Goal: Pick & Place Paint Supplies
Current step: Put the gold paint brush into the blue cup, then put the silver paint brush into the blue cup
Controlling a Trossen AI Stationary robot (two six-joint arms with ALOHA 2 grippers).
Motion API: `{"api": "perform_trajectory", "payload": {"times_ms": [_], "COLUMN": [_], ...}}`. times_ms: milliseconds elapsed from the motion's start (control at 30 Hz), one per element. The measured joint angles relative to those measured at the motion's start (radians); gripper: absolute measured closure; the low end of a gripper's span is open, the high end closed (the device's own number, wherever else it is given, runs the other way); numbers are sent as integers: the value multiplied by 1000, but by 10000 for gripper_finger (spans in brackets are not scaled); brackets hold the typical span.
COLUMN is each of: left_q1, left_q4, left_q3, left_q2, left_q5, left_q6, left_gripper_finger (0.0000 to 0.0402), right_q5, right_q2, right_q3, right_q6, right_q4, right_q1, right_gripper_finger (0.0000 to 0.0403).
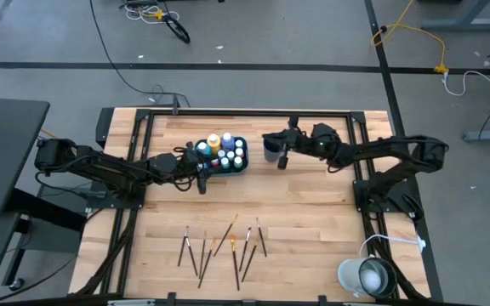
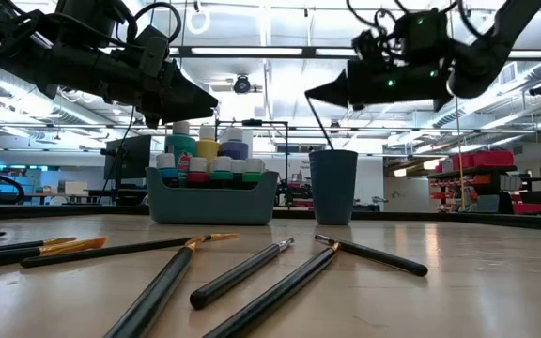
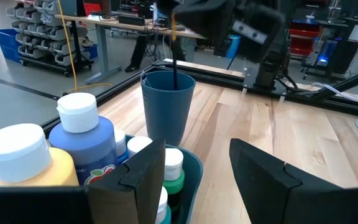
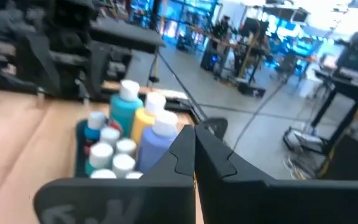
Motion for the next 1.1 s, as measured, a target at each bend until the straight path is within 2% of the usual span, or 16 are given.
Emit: {"api": "perform_trajectory", "payload": {"times_ms": [233,700,1100], "left_q1": [0,0,0], "left_q4": [1,-1,-1], "left_q3": [0,0,0], "left_q2": [0,0,0], "left_q5": [8,22,22], "left_q6": [1,8,8], "left_gripper_finger": [212,212,212], "right_q5": [97,250,252], "right_q2": [52,53,53], "right_q3": [0,0,0], "right_q6": [27,110,94], "right_q4": [-32,-187,-191], "right_q1": [0,0,0], "right_gripper_finger": [403,400,333]}}
